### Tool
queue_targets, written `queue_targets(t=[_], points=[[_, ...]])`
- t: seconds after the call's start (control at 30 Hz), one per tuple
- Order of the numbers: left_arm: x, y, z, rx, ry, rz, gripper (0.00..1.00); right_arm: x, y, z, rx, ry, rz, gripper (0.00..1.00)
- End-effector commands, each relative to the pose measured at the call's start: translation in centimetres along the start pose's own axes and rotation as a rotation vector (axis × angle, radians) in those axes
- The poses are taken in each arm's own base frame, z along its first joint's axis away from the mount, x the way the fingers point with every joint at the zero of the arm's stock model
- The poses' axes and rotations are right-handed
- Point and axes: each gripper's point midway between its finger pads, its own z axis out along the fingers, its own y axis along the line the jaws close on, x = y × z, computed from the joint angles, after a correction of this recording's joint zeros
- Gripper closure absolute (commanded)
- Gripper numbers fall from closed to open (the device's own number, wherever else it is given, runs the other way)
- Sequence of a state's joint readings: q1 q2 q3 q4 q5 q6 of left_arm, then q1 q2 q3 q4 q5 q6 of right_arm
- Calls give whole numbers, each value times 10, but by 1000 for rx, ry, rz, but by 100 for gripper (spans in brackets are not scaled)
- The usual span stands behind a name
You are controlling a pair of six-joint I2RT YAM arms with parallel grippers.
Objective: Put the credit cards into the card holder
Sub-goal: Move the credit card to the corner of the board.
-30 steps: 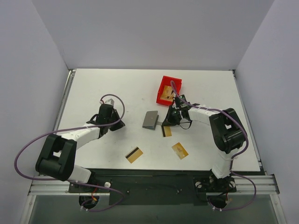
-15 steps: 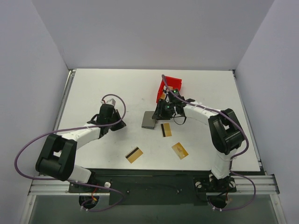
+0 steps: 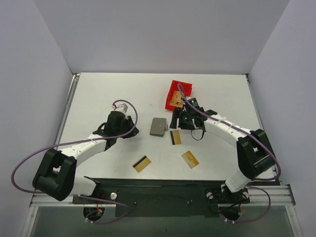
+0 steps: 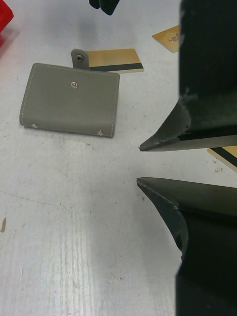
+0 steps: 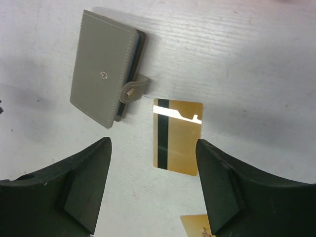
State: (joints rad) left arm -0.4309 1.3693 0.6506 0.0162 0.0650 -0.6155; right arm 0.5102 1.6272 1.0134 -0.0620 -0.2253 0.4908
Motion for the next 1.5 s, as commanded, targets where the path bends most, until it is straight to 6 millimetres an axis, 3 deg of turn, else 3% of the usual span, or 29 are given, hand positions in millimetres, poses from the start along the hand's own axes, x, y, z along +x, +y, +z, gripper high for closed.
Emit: queue_targets(t=[0.0, 0.13, 0.23, 0.3, 0.33, 0.4, 0.63, 0.83, 0.93, 1.1, 1.3, 1.47], points=[[-18, -22, -12, 86, -84, 50, 61, 9, -23, -19, 101, -31, -46, 36], [-25, -23, -31, 3, -128, 133, 43, 15, -28, -34, 125, -78, -61, 35], [-49, -14, -56, -135, -251, 207, 14, 16, -30, -39, 137, -110, -68, 31], [-58, -5, -70, -209, -288, 191, 13, 18, -35, -41, 148, -129, -58, 21], [-62, -2, -74, -230, -308, 165, 10, 13, -36, -44, 146, -156, -42, 11], [-69, 10, -82, -285, -339, 121, 3, 8, -37, -48, 131, -193, -2, 0], [-82, 53, -90, -288, -356, -139, 3, -11, -36, -59, 96, -293, 45, 0], [-95, 54, -97, -273, -385, -127, 3, -19, -23, -58, 35, -315, 47, 0], [-97, 45, -95, -229, -377, -81, 14, -20, -18, -53, -2, -324, 47, 0], [-80, 24, -81, -84, -311, -39, 28, -10, -8, -44, -27, -298, 18, 0], [-55, 38, -77, -184, -292, 41, 43, 14, 7, -31, -8, -223, -100, 1], [-43, 31, -72, -227, -252, 105, 59, 34, 24, -18, -10, -160, -196, 5]])
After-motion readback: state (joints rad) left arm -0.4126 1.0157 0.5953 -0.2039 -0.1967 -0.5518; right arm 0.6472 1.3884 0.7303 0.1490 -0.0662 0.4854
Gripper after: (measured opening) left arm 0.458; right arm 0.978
